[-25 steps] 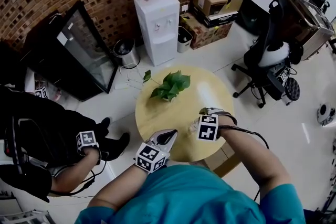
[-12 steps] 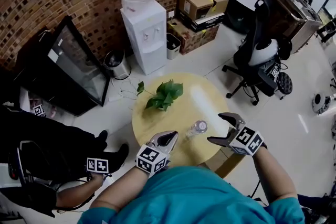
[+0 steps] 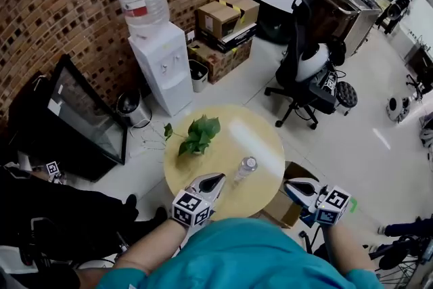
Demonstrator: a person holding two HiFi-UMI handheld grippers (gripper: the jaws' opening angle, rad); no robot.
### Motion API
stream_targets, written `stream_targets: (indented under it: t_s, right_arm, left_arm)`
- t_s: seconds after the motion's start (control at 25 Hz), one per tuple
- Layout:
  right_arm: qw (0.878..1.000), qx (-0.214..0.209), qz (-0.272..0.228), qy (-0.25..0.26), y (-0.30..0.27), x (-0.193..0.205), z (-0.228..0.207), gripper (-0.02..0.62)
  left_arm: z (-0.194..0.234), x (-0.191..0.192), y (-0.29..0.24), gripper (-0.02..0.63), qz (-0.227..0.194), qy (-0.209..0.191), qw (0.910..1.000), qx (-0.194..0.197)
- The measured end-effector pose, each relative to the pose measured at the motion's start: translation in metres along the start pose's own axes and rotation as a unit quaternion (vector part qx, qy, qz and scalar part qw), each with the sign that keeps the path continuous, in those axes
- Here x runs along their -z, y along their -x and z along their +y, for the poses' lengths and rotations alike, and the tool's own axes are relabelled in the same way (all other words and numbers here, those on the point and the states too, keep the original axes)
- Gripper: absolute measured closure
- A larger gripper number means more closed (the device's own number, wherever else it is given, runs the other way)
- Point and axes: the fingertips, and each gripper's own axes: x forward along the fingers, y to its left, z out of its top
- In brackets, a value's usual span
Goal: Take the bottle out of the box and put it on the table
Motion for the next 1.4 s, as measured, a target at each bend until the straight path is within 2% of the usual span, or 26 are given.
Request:
stream_targets:
  t_s: [0.08, 0.2, 0.4, 0.6, 0.68, 0.76, 0.92, 1.04, 1.24, 1.4]
  right_arm:
    - [1.0, -0.016, 0.014, -0.004, 0.027, 0.0, 0.035, 0.595]
    - [0.998, -0.053, -0.022, 0.021, 0.081, -0.003, 0.08, 0.594]
    - [0.996, -0.08, -0.049, -0.007, 0.188, 0.015, 0.129, 0.594]
    - [0.994, -0.097, -0.037, -0.041, 0.274, 0.052, 0.177, 0.594]
    - [0.991, -0.112, -0.041, -0.052, 0.317, 0.055, 0.209, 0.594]
    - [0.99, -0.127, -0.042, -0.049, 0.347, 0.049, 0.237, 0.594]
    - [0.989, -0.138, -0.029, -0.034, 0.389, 0.042, 0.275, 0.592]
    - [0.991, -0.128, -0.026, -0.028, 0.406, 0.039, 0.324, 0.589]
    - [0.995, -0.098, -0.03, -0.016, 0.39, 0.083, 0.42, 0.584]
    - [0.996, -0.081, -0.036, -0.027, 0.353, 0.09, 0.501, 0.584]
  left_arm:
    - [-0.036, -0.008, 0.002, 0.606, -0.001, -0.004, 1.0, 0.006]
    - [-0.104, -0.021, 0.015, 0.606, -0.003, -0.017, 0.9998, 0.005]
    - [-0.237, -0.027, 0.038, 0.606, -0.009, -0.018, 0.9995, -0.025]
    - [-0.367, -0.004, 0.081, 0.606, -0.001, -0.001, 0.9989, -0.048]
    - [-0.423, -0.008, 0.105, 0.606, -0.003, -0.007, 0.998, -0.063]
    - [-0.461, -0.022, 0.126, 0.606, -0.014, -0.011, 0.9968, -0.079]
    - [-0.509, -0.044, 0.161, 0.606, -0.034, -0.009, 0.9934, -0.109]
    - [-0.542, -0.05, 0.209, 0.606, -0.053, -0.01, 0.9923, -0.111]
    - [-0.572, -0.013, 0.32, 0.606, -0.07, -0.027, 0.9931, -0.09]
    - [-0.573, 0.007, 0.414, 0.606, -0.059, -0.03, 0.9949, -0.076]
